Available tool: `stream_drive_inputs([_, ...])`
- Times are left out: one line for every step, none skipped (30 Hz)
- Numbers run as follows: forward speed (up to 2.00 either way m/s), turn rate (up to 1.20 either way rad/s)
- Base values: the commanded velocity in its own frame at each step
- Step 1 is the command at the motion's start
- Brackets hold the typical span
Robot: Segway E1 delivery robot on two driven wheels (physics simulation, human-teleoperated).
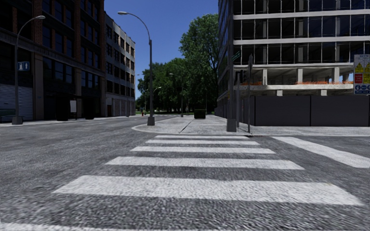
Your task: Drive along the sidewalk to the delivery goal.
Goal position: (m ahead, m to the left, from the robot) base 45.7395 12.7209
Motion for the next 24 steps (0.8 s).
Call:
stream_drive_inputs([1.92,-0.06])
stream_drive_inputs([2.00,-0.06])
stream_drive_inputs([2.00,-0.06])
stream_drive_inputs([2.00,-0.06])
stream_drive_inputs([2.00,-0.06])
stream_drive_inputs([2.00,-0.06])
stream_drive_inputs([2.00,-0.06])
stream_drive_inputs([2.00,-0.06])
stream_drive_inputs([2.00,-0.06])
stream_drive_inputs([2.00,-0.05])
stream_drive_inputs([2.00,-0.04])
stream_drive_inputs([2.00,-0.04])
stream_drive_inputs([2.00,-0.04])
stream_drive_inputs([2.00,-0.04])
stream_drive_inputs([2.00,-0.04])
stream_drive_inputs([2.00,-0.04])
stream_drive_inputs([2.00,-0.04])
stream_drive_inputs([2.00,-0.04])
stream_drive_inputs([2.00,-0.04])
stream_drive_inputs([2.00,-0.04])
stream_drive_inputs([2.00,-0.04])
stream_drive_inputs([2.00,-0.04])
stream_drive_inputs([2.00,-0.04])
stream_drive_inputs([2.00,-0.04])
